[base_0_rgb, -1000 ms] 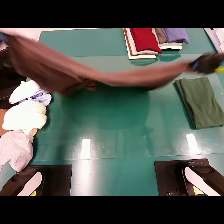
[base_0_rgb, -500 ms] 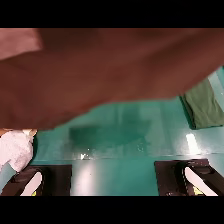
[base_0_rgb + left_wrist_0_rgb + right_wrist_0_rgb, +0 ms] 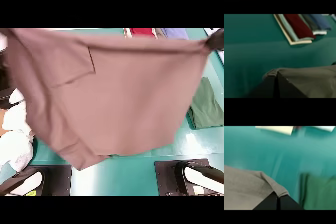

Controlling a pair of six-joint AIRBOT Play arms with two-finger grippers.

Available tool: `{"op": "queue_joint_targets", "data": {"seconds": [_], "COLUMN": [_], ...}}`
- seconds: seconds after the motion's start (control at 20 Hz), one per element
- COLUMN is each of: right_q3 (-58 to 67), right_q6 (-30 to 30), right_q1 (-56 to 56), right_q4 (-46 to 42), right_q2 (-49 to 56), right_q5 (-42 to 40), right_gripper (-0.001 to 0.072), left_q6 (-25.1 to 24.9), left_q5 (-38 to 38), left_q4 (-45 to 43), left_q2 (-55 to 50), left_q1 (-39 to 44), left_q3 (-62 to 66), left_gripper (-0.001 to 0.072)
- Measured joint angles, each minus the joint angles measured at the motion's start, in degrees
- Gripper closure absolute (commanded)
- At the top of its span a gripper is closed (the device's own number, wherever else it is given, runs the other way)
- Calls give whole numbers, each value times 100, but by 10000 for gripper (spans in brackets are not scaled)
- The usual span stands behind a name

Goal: Fold the shirts.

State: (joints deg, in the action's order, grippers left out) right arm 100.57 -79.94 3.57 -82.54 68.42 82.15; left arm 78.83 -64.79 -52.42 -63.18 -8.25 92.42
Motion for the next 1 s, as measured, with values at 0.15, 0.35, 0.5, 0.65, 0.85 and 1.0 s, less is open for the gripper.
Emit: {"op": "queue_joint_targets", "data": {"seconds": [0.15, 0.35, 0.5, 0.65, 0.85, 1.0], "right_q3": [-535, -378, 291, 824, 855, 247], "right_q6": [37, 48, 55, 59, 127, 166], "right_q1": [0, 2, 24, 181, 463, 562], "right_q4": [-11, -2, 96, 155, 205, 199], "right_q2": [837, 2006, 2629, 2885, 2946, 2800], "right_q5": [-122, -310, -262, -87, 317, 345], "right_gripper": [698, 698, 698, 699, 699, 699], "left_q6": [-175, -363, -400, -415, -422, -431], "left_q5": [76, 570, 774, 562, -74, -350], "left_q4": [-4, 22, -22, -129, -413, -568], "left_q2": [-1040, -2297, -2804, -2992, -3080, -3104], "left_q1": [96, 437, 553, 503, 455, 529], "left_q3": [-590, -699, -367, -57, -59, -446], "left_gripper": [684, 684, 684, 683, 683, 683]}}
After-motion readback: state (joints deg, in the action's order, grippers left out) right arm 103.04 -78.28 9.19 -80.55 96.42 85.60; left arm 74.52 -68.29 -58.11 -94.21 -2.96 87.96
